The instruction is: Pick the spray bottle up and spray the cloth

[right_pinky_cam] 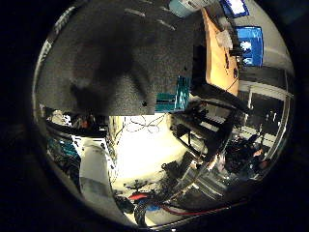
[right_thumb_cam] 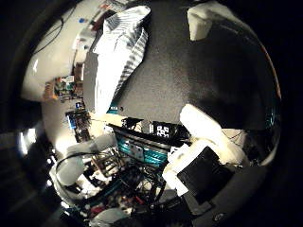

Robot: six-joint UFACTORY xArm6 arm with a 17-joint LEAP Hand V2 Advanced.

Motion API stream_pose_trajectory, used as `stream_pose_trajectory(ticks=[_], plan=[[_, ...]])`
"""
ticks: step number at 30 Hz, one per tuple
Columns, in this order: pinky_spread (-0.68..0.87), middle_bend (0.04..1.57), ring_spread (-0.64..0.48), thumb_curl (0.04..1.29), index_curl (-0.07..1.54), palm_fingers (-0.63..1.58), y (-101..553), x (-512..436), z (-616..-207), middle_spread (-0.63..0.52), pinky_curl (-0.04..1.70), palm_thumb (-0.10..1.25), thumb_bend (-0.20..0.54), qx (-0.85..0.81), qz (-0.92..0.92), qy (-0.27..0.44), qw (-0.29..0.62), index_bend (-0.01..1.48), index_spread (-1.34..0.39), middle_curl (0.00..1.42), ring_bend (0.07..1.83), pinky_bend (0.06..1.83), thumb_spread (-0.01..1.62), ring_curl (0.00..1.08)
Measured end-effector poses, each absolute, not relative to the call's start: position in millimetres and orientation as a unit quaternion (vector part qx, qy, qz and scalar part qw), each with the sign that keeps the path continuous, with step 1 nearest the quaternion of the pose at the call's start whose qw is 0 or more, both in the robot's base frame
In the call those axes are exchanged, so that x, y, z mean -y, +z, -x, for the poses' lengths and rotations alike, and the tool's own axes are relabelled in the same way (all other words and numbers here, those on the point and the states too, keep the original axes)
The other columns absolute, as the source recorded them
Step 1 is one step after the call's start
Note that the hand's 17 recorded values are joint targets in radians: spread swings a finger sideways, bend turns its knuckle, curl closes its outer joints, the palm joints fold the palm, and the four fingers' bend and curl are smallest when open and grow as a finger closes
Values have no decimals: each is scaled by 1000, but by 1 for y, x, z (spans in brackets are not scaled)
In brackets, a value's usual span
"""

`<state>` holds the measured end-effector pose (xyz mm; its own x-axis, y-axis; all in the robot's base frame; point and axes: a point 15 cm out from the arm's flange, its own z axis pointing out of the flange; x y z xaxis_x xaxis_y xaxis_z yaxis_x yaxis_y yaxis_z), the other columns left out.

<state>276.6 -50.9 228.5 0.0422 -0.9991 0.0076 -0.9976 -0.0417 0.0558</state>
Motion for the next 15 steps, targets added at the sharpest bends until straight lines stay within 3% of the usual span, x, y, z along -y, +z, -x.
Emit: stream_pose_trajectory(ticks=[15], plan=[[385,316,155,360,408,250,254,67,-266,-3,235,820,-17,711,-703,-22,18,456,-384,347,176,181,1154,146]])
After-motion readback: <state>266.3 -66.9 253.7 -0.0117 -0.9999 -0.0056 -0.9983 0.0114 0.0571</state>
